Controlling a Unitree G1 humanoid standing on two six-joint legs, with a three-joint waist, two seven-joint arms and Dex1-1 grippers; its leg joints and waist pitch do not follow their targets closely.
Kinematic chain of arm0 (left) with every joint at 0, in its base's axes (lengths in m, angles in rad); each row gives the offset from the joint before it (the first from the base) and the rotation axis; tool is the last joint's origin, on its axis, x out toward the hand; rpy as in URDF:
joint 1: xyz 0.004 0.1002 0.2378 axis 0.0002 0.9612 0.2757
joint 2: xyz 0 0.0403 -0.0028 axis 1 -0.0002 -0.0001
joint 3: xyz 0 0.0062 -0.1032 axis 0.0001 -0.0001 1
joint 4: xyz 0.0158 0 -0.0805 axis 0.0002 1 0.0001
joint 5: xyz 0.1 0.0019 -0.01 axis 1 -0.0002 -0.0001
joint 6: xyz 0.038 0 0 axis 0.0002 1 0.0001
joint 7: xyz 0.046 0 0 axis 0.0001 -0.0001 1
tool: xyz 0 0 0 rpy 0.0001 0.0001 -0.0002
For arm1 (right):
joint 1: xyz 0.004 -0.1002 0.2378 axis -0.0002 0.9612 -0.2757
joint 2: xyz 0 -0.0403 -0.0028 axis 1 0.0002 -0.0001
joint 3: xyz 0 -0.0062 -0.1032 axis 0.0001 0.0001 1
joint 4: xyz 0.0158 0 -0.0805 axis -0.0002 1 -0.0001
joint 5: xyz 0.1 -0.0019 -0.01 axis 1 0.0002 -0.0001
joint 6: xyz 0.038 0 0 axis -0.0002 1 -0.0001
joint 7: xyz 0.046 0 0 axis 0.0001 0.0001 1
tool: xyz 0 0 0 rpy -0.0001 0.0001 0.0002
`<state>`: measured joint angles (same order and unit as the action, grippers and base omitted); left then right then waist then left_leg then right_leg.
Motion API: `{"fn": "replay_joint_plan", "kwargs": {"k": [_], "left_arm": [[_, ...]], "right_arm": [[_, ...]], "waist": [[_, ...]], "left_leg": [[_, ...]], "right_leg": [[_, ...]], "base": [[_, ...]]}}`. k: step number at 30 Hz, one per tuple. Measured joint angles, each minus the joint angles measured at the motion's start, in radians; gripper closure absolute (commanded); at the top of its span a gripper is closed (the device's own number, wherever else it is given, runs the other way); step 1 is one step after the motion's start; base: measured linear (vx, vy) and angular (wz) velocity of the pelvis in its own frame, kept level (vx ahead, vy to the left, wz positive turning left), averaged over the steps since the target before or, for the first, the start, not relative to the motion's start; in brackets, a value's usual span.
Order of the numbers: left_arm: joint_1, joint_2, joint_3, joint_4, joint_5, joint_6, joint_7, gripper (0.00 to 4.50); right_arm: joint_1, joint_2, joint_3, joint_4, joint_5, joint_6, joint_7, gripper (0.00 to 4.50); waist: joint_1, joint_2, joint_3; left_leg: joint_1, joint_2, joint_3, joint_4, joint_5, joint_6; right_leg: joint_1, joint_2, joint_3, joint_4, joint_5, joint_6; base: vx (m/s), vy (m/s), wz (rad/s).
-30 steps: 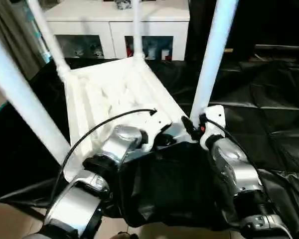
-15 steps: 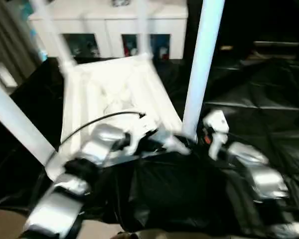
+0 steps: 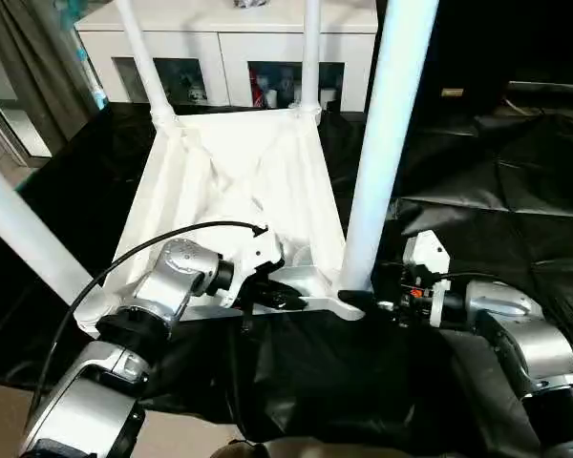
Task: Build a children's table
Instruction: Rotate leg to tighten
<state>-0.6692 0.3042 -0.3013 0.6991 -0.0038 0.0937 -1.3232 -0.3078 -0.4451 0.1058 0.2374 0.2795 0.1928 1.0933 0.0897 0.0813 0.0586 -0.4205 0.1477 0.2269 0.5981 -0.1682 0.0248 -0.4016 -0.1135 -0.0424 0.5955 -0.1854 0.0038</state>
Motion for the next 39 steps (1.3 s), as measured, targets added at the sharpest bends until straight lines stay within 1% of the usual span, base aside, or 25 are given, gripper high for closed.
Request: {"fn": "replay_joint_plan", "kwargs": {"k": [2, 5, 7, 10, 11, 12, 14, 15, 17, 18, 20, 21, 23, 24, 25, 26, 28, 29, 30, 32, 36, 37, 39], "left_arm": [[0.005, 0.002, 0.0, -0.007, 0.0, 0.0, -0.003, 4.5], [0.009, 0.002, 0.0, -0.016, -0.001, 0.001, -0.005, 4.5], [0.009, -0.005, -0.001, -0.016, -0.001, 0.001, 0.002, 4.5], [-0.013, -0.037, 0.003, 0.018, 0.02, -0.003, 0.092, 4.5], [-0.032, -0.061, 0.008, 0.045, 0.034, -0.002, 0.155, 4.5], [-0.044, -0.078, 0.012, 0.065, 0.04, 0.001, 0.193, 4.5], [-0.06, -0.113, 0.019, 0.097, 0.048, 0.012, 0.268, 4.5], [-0.072, -0.13, 0.021, 0.114, 0.056, 0.019, 0.308, 4.5], [-0.09, -0.162, 0.03, 0.148, 0.063, 0.031, 0.378, 4.5], [-0.096, -0.177, 0.033, 0.161, 0.068, 0.039, 0.416, 4.5], [-0.108, -0.2, 0.04, 0.184, 0.07, 0.051, 0.46, 4.5], [-0.118, -0.211, 0.047, 0.199, 0.072, 0.056, 0.489, 4.5], [-0.132, -0.23, 0.057, 0.225, 0.077, 0.059, 0.531, 4.5], [-0.134, -0.237, 0.057, 0.23, 0.077, 0.06, 0.543, 4.5], [-0.135, -0.238, 0.058, 0.232, 0.077, 0.06, 0.544, 4.5], [-0.135, -0.238, 0.058, 0.233, 0.077, 0.06, 0.542, 4.5], [-0.135, -0.237, 0.059, 0.233, 0.077, 0.059, 0.534, 4.5], [-0.135, -0.235, 0.059, 0.233, 0.077, 0.057, 0.529, 4.5], [-0.135, -0.234, 0.059, 0.232, 0.077, 0.056, 0.524, 4.5], [-0.133, -0.214, 0.058, 0.227, 0.077, 0.047, 0.476, 4.5], [-0.112, -0.178, 0.054, 0.198, 0.073, 0.024, 0.392, 4.5], [-0.101, -0.163, 0.049, 0.182, 0.069, 0.016, 0.365, 4.5], [-0.066, -0.113, 0.035, 0.128, 0.053, 0.001, 0.273, 4.5]], "right_arm": [[0.0, 0.0, -0.001, -0.001, 0.001, 0.001, 0.002, 2.09], [0.004, 0.0, -0.003, -0.011, 0.003, 0.013, 0.002, 2.36], [0.012, 0.005, -0.006, -0.021, 0.003, 0.014, -0.009, 2.38], [0.025, 0.061, -0.033, -0.001, -0.017, -0.004, -0.116, 2.43], [0.017, 0.097, -0.054, 0.021, -0.036, -0.013, -0.195, 2.44], [0.011, 0.116, -0.064, 0.035, -0.049, -0.021, -0.247, 2.45], [-0.005, 0.154, -0.072, 0.064, -0.075, -0.031, -0.357, 2.47], [-0.014, 0.182, -0.079, 0.076, -0.091, -0.033, -0.414, 2.47], [-0.032, 0.228, -0.087, 0.101, -0.117, -0.034, -0.52, 2.5], [-0.047, 0.252, -0.091, 0.119, -0.133, -0.033, -0.576, 2.5], [-0.062, 0.286, -0.102, 0.143, -0.141, -0.029, -0.649, 2.5], [-0.086, 0.314, -0.109, 0.168, -0.154, -0.027, -0.698, 2.5], [-0.12, 0.342, -0.119, 0.208, -0.171, -0.028, -0.756, 2.5], [-0.124, 0.344, -0.12, 0.217, -0.172, -0.03, -0.765, 2.16], [-0.125, 0.346, -0.121, 0.221, -0.172, -0.035, -0.765, 1.95], [-0.125, 0.348, -0.124, 0.225, -0.168, -0.042, -0.762, 1.81], [-0.125, 0.358, -0.134, 0.224, -0.155, -0.043, -0.752, 1.75], [-0.125, 0.356, -0.136, 0.223, -0.15, -0.042, -0.737, 1.6], [-0.125, 0.352, -0.137, 0.223, -0.146, -0.04, -0.726, 1.6], [-0.119, 0.312, -0.127, 0.205, -0.132, -0.024, -0.633, 1.44], [-0.093, 0.244, -0.097, 0.167, -0.116, -0.017, -0.495, 1.44], [-0.082, 0.224, -0.092, 0.153, -0.109, -0.015, -0.454, 1.44], [-0.057, 0.162, -0.06, 0.113, -0.08, 0.0, -0.34, 1.44]], "waist": [[0.0, 0.0, 0.0], [0.0, 0.0, 0.0], [0.001, 0.0, 0.0], [-0.001, -0.001, 0.0], [-0.004, -0.002, -0.001], [-0.007, -0.002, -0.001], [-0.018, -0.002, -0.001], [-0.026, -0.003, -0.001], [-0.035, -0.004, -0.001], [-0.039, -0.004, 0.0], [-0.044, -0.004, 0.001], [-0.052, -0.003, 0.002], [-0.06, -0.002, 0.002], [-0.061, -0.002, 0.002], [-0.062, -0.002, 0.002], [-0.063, -0.002, 0.002], [-0.063, -0.001, 0.002], [-0.062, -0.002, 0.002], [-0.062, -0.002, 0.002], [-0.061, -0.002, 0.002], [-0.056, -0.004, 0.002], [-0.054, -0.004, 0.002], [-0.048, -0.003, 0.002]], "left_leg": [[0.0, 0.0, 0.0, 0.0, 0.0, 0.0], [0.0, 0.0, 0.0, 0.0, 0.0, 0.0], [0.0, 0.0, 0.0, 0.0, 0.0, 0.0], [0.001, 0.0, 0.0, 0.001, 0.0, 0.0], [0.001, 0.0, 0.0, 0.001, 0.0, 0.0], [0.001, 0.0, 0.0, 0.001, 0.0, 0.0], [0.004, 0.0, 0.0, 0.001, 0.0, 0.0], [0.006, 0.0, 0.0, 0.001, 0.0, -0.001], [0.011, -0.001, 0.0, 0.0, 0.0, -0.001], [0.014, -0.001, -0.001, 0.0, 0.0, -0.001], [0.019, -0.001, -0.004, -0.002, 0.0, -0.001], [0.019, -0.001, -0.005, -0.004, 0.0, -0.001], [0.019, -0.003, -0.007, -0.008, 0.0, -0.001], [0.019, -0.003, -0.008, -0.009, 0.0, -0.001], [0.019, -0.004, -0.008, -0.011, 0.0, -0.001], [0.019, -0.005, -0.007, -0.013, 0.0, -0.001], [0.02, -0.007, -0.008, -0.013, 0.0, -0.001], [0.019, -0.008, -0.007, -0.013, 0.0, -0.001], [0.019, -0.009, -0.007, -0.013, 0.0, -0.001], [0.019, -0.009, -0.006, -0.013, 0.0, -0.001], [0.019, -0.008, -0.005, -0.013, 0.0, -0.001], [0.019, -0.008, -0.005, -0.013, 0.0, -0.001], [0.019, -0.007, -0.005, -0.013, 0.0, -0.001]], "right_leg": [[0.0, 0.0, 0.0, 0.0, 0.0, 0.0], [0.0, 0.0, 0.0, 0.0, 0.0, 0.0], [0.0, 0.0, 0.0, 0.0, 0.0, 0.0], [0.0, 0.0, 0.0, 0.001, 0.0, 0.0], [0.0, 0.0, 0.0, 0.001, 0.0, 0.0], [0.0, 0.0, 0.0, 0.0, 0.0, 0.0], [0.002, 0.0, 0.001, -0.002, 0.0, 0.0], [0.003, 0.0, 0.001, -0.002, -0.001, 0.002], [0.006, 0.0, 0.002, -0.002, -0.004, 0.007], [0.005, 0.0, 0.001, -0.004, -0.006, 0.01], [0.008, 0.0, -0.001, -0.01, -0.008, 0.013], [0.008, 0.0, -0.003, -0.016, -0.008, 0.013], [0.01, 0.0, -0.004, -0.025, -0.008, 0.013], [0.011, 0.0, -0.004, -0.029, -0.008, 0.013], [0.012, 0.0, -0.004, -0.033, -0.008, 0.013], [0.012, 0.0, -0.004, -0.036, -0.008, 0.013], [0.012, 0.0, -0.001, -0.037, -0.007, 0.012], [0.013, -0.001, 0.001, -0.037, -0.007, 0.012], [0.014, -0.001, 0.001, -0.037, -0.007, 0.012], [0.014, -0.001, 0.002, -0.037, -0.006, 0.009], [0.013, -0.002, 0.001, -0.035, 0.005, -0.002], [0.013, -0.002, 0.0, -0.034, 0.008, -0.005], [0.013, -0.001, -0.001, -0.034, 0.017, -0.007]], "base": [[0.0, 0.0, 0.0], [0.0, 0.0, 0.0], [0.0, 0.0, 0.0], [0.0, 0.0, 0.0], [0.0, 0.0, 0.0], [0.0, 0.0, 0.0], [0.0, 0.0, 0.0], [0.0, 0.0, 0.0], [0.0, 0.0, 0.0], [-0.051, 0.005, -0.05], [-0.054, 0.008, -0.05], [0.0, 0.0, 0.0], [0.0, 0.0, 0.0], [0.0, 0.0, 0.0], [0.0, 0.0, 0.0], [0.0, 0.0, 0.0], [0.0, 0.0, 0.0], [0.0, 0.0, 0.0], [0.0, 0.0, 0.0], [0.0, 0.0, 0.0], [0.0, 0.0, 0.0], [0.0, 0.0, 0.0], [0.0, 0.0, 0.0]]}}
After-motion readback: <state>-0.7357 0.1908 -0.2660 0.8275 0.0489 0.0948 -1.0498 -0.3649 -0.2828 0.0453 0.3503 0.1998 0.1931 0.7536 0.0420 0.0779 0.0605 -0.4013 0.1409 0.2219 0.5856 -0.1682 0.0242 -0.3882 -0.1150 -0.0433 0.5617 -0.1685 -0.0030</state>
